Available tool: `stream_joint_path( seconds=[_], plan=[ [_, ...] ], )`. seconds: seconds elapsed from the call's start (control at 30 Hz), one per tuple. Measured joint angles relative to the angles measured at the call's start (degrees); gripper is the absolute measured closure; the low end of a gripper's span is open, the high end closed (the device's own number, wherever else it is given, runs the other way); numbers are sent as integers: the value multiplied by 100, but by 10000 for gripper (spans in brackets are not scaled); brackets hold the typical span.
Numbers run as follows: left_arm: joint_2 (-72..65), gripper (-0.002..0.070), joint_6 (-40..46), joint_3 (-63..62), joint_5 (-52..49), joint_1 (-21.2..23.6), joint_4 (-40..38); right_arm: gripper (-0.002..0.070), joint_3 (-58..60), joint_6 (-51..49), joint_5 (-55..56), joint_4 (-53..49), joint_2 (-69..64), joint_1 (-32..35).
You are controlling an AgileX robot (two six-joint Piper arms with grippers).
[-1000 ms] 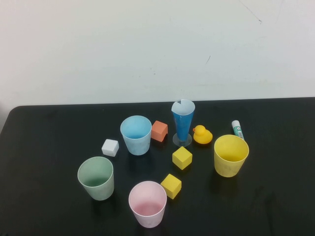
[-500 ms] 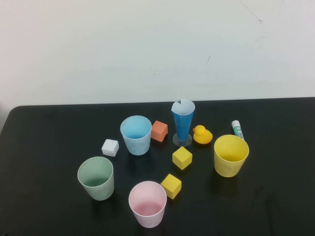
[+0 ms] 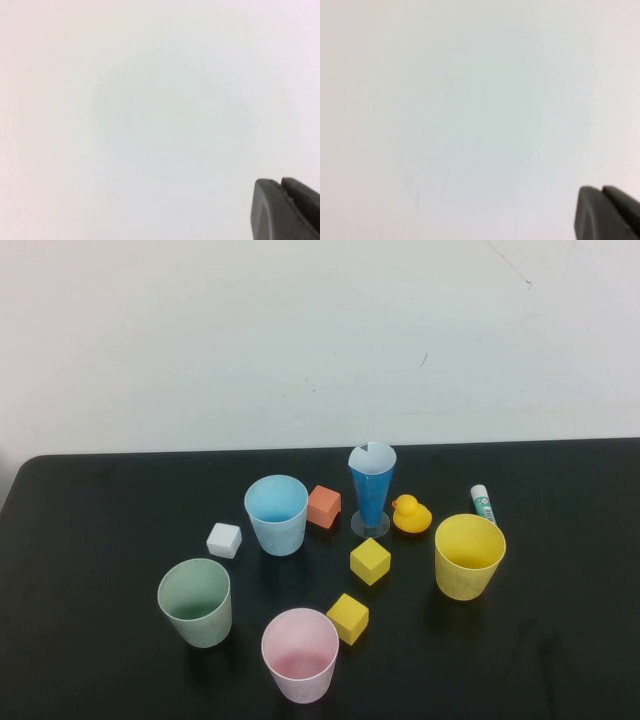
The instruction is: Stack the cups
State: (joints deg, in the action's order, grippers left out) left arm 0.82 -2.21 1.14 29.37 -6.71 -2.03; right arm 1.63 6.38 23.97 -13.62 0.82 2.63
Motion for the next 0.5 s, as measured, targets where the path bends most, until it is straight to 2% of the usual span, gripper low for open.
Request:
stream_joint_path(
  seconds=[0.13,0.23,0.4,0.47,0.5],
  plan=[
    [0,677,0,0,718,0,0,679,0,23,1001,6,0,0],
    [0,677,0,0,844,0,13,679,0,73,1234,78,0,0],
    [0,677,633,0,844,0,-9,679,0,530,1049,340,0,0],
    [0,677,555,-79,414,0,-157,679,-70,893,639,463,0,0],
    [0,677,462,-255,-121,0,-313,679,-219,998,115,491,0,0]
  ],
)
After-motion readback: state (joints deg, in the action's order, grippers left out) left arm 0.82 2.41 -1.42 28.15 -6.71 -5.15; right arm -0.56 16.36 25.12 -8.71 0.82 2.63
